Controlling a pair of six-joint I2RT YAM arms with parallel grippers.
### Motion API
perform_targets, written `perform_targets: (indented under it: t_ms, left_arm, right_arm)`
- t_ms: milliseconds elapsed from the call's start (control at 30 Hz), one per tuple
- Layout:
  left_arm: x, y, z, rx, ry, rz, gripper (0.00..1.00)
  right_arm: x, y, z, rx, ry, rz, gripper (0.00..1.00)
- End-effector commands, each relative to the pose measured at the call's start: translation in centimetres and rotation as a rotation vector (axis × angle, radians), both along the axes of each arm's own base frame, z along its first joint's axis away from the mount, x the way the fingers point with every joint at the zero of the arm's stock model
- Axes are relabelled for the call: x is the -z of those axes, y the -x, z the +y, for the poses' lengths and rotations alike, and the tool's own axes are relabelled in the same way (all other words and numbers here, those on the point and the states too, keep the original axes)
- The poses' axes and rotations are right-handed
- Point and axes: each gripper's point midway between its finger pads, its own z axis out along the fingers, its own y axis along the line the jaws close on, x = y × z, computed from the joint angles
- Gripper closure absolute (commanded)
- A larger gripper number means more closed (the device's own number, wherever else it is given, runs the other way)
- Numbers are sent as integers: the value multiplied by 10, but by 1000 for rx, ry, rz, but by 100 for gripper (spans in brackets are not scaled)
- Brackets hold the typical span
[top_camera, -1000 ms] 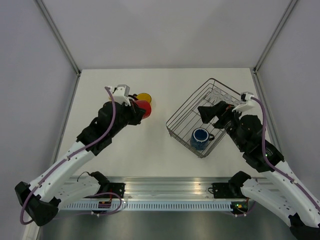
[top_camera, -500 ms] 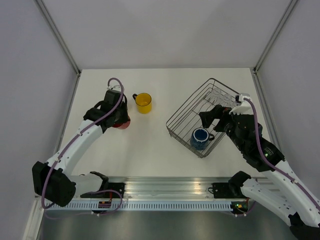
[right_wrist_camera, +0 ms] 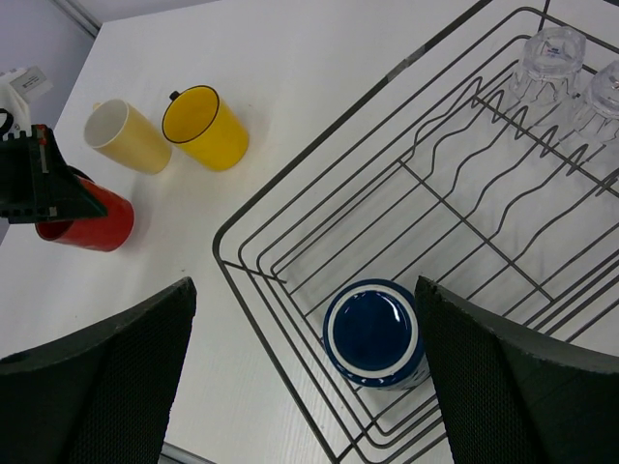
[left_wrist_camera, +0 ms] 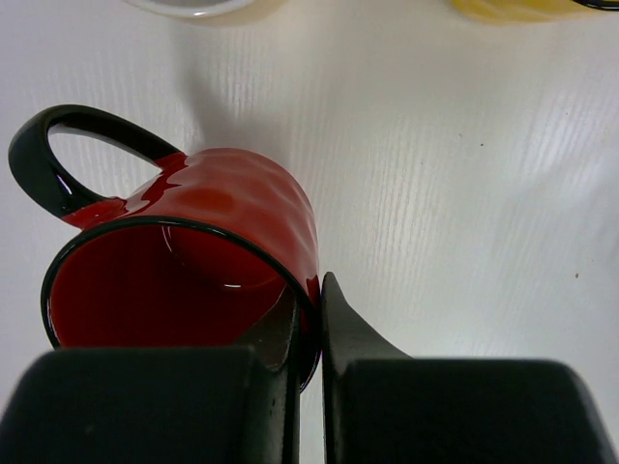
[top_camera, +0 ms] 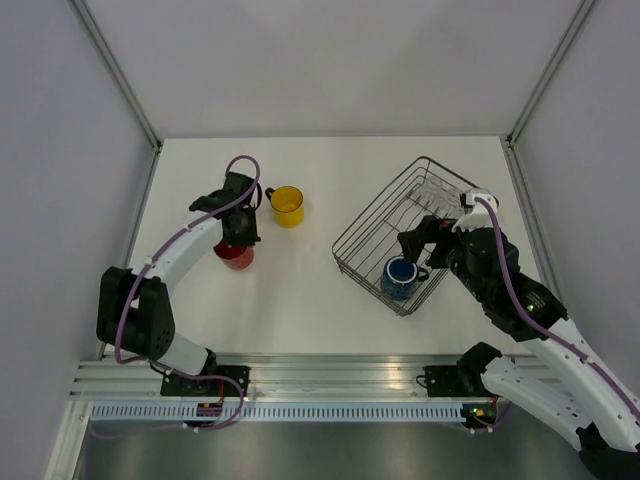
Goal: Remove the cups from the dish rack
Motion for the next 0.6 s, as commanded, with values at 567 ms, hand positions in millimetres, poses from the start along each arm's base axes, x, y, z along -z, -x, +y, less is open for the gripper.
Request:
perform_targets:
  t_ms: [567]
  left_arm:
    - [19,-35,1,30,-83,9,98]
  right_arm:
    - [-2,6,3,-45,12,-7,2]
